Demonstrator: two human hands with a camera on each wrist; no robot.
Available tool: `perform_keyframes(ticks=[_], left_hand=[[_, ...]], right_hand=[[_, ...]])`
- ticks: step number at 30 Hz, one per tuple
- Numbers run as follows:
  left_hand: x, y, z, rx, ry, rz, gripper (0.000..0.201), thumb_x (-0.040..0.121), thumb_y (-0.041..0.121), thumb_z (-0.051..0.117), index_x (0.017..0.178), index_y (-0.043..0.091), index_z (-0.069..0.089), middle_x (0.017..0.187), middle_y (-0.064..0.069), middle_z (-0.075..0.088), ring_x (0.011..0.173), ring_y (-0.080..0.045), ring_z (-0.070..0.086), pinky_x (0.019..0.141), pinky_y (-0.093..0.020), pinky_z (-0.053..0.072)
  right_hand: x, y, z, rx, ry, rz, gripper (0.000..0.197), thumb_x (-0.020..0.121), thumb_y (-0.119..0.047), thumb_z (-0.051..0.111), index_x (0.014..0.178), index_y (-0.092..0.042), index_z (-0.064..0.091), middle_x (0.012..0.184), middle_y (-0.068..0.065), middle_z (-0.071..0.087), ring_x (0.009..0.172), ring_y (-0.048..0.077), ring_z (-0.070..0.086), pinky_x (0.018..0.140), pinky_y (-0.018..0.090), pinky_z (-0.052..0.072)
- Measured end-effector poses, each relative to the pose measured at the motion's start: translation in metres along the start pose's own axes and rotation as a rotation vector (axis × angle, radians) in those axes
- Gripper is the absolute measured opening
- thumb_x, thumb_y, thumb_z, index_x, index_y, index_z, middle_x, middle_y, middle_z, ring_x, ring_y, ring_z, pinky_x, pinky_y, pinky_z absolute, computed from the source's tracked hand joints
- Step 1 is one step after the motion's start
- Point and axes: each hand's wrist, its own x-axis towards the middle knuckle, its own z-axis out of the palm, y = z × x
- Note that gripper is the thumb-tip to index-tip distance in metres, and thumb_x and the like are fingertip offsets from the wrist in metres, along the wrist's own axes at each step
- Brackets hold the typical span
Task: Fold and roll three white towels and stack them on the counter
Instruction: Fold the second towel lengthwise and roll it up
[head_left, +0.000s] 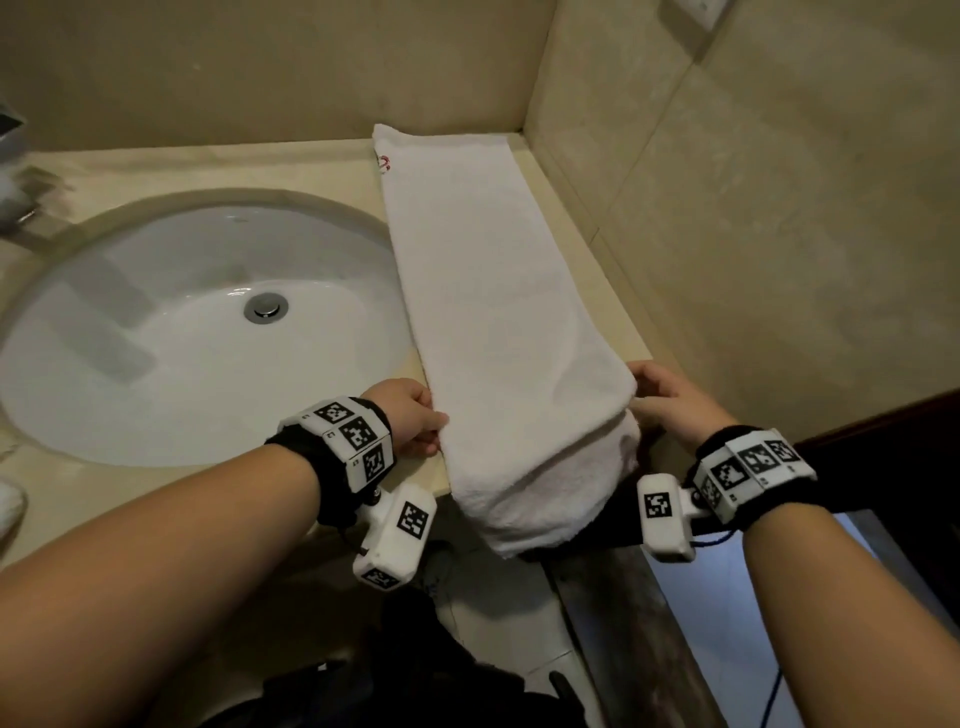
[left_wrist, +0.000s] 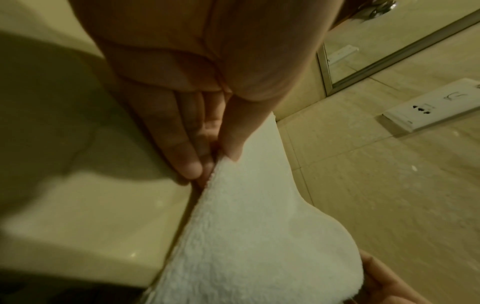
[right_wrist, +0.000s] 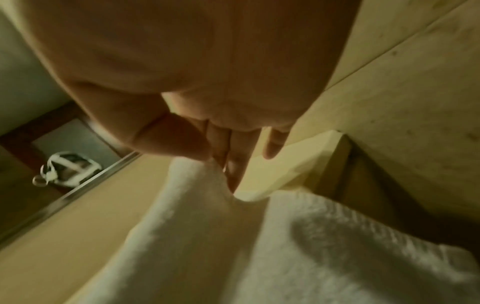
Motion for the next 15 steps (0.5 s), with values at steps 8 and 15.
perform_keyframes(ticks=[8,15], left_hand=[[-0.008,-0.011,-0.009,-0.010,0.108,0.028,0.026,0.089,0.000,0.053,0.066,0.010,0.044,0.060,-0.011,0.052,0.036,-0.010,0.053,0.039,-0.019,0.049],[-0.012,-0.017,0.007,0.044,0.200,0.033,0.024,0.081,0.011,0.067,0.068,0.013,0.046,0.065,-0.009,0.052,0.058,-0.024,0.053,0.068,-0.038,0.053]], right_hand=[[-0.009,0.006,0.002,-0.218,0.158,-0.109,0.017,0.089,-0.020,0.055,0.073,-0.024,0.052,0.068,0.002,0.051,0.062,0.013,0.045,0.061,0.025,0.038],[-0.013,0.048,0.001,-0.358,0.017,0.048,0.018,0.090,-0.021,0.055,0.094,-0.004,0.060,0.087,0.011,0.058,0.084,0.019,0.052,0.078,0.027,0.038]])
